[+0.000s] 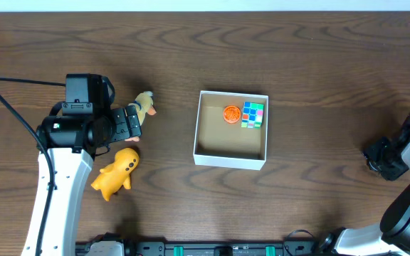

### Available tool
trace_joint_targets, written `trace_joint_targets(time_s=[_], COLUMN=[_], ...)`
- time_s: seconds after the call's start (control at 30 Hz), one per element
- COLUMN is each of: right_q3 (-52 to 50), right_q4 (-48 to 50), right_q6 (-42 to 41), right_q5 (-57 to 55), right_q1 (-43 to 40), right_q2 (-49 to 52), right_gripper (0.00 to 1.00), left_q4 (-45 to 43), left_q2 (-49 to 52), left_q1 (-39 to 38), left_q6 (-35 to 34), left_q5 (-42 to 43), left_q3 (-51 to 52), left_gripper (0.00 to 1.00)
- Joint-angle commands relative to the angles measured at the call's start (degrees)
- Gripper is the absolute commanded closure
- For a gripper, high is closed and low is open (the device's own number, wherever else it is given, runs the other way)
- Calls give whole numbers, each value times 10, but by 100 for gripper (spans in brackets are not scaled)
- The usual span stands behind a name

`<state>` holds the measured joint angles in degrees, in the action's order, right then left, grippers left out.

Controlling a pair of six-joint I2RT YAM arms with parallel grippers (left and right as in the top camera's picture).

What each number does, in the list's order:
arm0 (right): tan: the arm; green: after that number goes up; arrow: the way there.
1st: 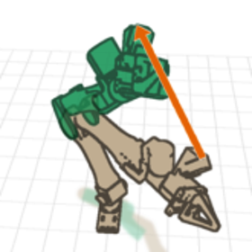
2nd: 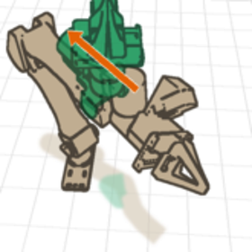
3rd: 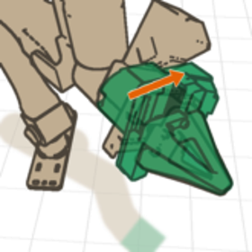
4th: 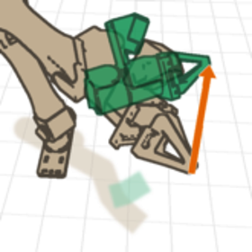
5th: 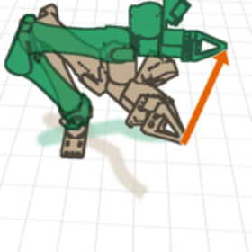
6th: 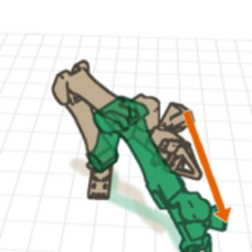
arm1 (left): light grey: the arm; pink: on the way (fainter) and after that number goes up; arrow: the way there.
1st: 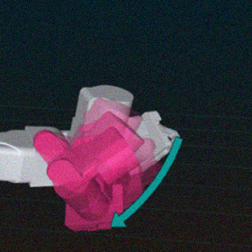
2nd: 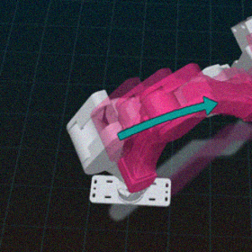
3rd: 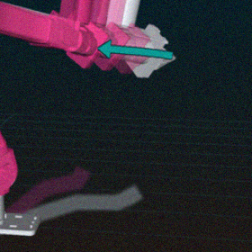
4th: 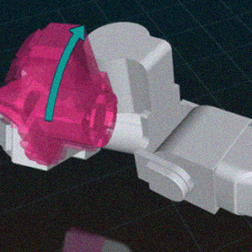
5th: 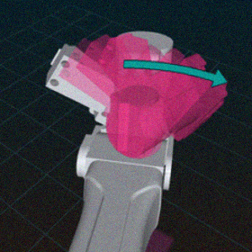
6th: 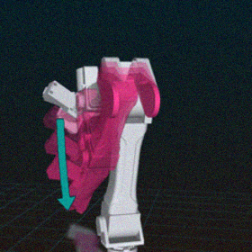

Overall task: Pack container
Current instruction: 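Move the right gripper to the black round part and grasp it, then carry the black part into the box and release it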

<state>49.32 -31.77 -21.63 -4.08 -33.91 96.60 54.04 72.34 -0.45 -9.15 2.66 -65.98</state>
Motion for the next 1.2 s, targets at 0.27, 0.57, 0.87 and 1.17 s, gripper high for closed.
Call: trace_joint_targets(time_s=[0.27,0.57,0.87,1.17], right_q3=[23,190,306,304], right_q4=[-18,-142,-174,-202], right_q6=[37,79,235,283], right_q5=[82,89,150,141], right_q1=[45,254,491,628], right_q2=[1,-19,-19,14], right_gripper=[70,80,79,77], left_q4=[3,3,3,3], left_q2=[3,3,3,3], left_q1=[-1,-1,-1,-1], left_q6=[5,5,5,5], left_q5=[-1,-1,-1,-1], left_q3=[-10,-10,-10,-10], left_gripper=[2,2,2,2])
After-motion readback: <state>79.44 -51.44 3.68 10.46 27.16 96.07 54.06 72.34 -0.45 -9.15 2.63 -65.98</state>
